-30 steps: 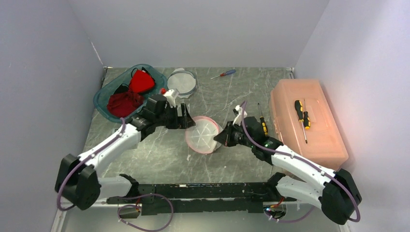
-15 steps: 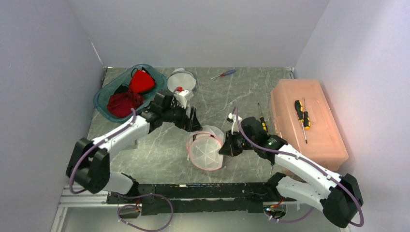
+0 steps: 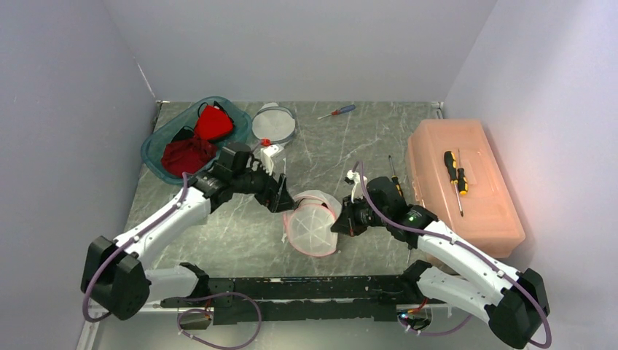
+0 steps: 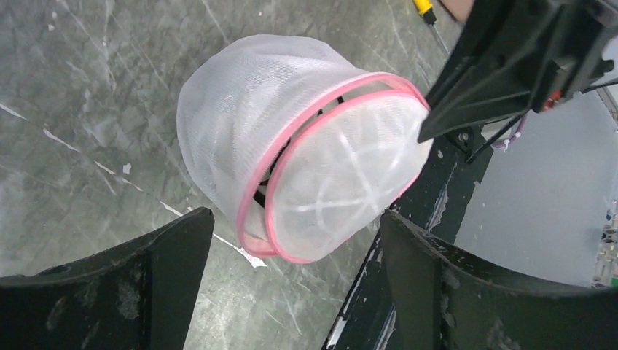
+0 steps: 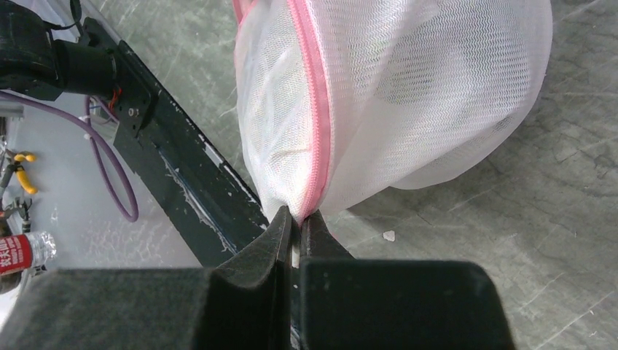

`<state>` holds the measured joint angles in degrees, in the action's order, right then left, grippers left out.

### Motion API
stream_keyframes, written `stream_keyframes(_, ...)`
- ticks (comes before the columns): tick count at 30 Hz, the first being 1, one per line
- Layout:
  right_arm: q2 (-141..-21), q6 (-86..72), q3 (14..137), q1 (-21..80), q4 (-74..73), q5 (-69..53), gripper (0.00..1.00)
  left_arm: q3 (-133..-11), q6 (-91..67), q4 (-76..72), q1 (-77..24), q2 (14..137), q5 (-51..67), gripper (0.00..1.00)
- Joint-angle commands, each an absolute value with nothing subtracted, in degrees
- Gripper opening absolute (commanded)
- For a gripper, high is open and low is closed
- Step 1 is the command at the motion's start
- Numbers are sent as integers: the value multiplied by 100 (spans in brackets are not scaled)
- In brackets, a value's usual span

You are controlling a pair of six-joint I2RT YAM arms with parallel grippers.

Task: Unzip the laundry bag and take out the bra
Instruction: Open the laundry bag at the center of the board.

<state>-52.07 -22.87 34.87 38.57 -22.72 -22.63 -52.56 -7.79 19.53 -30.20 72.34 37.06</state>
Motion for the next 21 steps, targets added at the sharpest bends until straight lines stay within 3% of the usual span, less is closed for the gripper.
stream_keyframes(1, -5202, -2166, 3668, 3824, -2160, -2411, 0, -5143, -490, 1758, -3031, 7158, 3592, 87)
stream_keyframes(13, -5128, -2205, 3578, 3825, -2110, -2535, 0, -5871, -108, 1784, -3197, 8319, 3426, 79)
stream_keyframes(15, -5117, -2218, 3580, 3828, -2117, -2511, 0, -5923, -124, 1785, -3239, 8445, 3313, 67)
stream_keyframes(19, -5020, -2291, 3650, 3832, -2074, -2336, 0, -5849, -321, 1712, -3265, 8273, 3308, 18)
stream_keyframes(21, -5037, -2316, 3749, 3827, -2056, -2212, 0, -5686, -559, 1546, -3277, 8003, 3305, 4)
